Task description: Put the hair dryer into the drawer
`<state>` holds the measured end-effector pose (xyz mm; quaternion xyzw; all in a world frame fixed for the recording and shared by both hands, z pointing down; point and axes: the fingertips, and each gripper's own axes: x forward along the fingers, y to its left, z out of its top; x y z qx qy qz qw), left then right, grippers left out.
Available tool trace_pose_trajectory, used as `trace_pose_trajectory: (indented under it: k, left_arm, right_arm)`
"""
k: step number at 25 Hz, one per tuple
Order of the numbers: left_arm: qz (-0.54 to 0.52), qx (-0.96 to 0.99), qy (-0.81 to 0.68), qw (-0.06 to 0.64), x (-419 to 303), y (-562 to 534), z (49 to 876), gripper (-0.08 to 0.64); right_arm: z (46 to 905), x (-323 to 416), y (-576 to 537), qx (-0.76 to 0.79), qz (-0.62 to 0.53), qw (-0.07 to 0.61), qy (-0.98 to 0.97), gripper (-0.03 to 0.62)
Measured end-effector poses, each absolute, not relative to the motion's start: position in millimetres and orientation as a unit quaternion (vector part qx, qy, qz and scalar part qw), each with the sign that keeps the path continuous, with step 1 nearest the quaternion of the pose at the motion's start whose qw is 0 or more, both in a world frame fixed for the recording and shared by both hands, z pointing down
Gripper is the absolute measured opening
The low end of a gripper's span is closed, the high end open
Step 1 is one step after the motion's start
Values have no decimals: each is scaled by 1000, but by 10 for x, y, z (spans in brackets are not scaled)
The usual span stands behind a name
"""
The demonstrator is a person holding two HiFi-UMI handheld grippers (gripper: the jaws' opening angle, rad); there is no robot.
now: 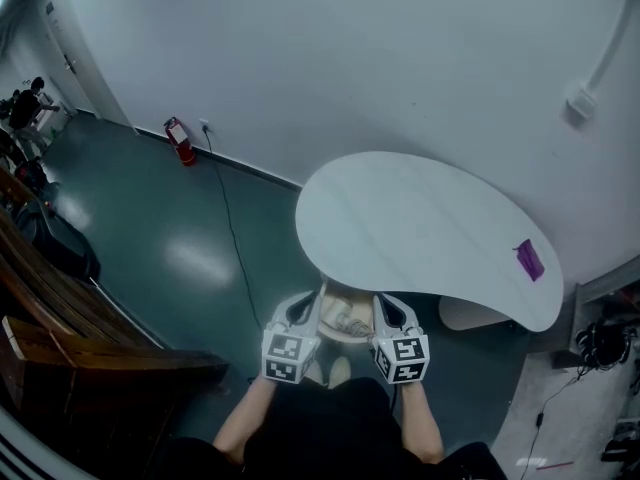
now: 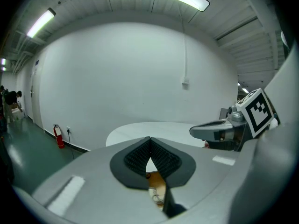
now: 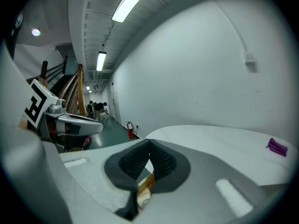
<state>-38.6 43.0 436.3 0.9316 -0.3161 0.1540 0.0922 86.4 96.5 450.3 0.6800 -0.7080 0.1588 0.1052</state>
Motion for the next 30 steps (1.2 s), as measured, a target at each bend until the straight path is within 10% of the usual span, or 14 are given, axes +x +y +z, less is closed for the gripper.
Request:
trace_pose_trajectory:
  k: [30]
  left_arm:
    - [153,932,-314,101,-446,497,4385,6]
  right_arm:
    - [4553,720,1020,667,176,102,-716,3]
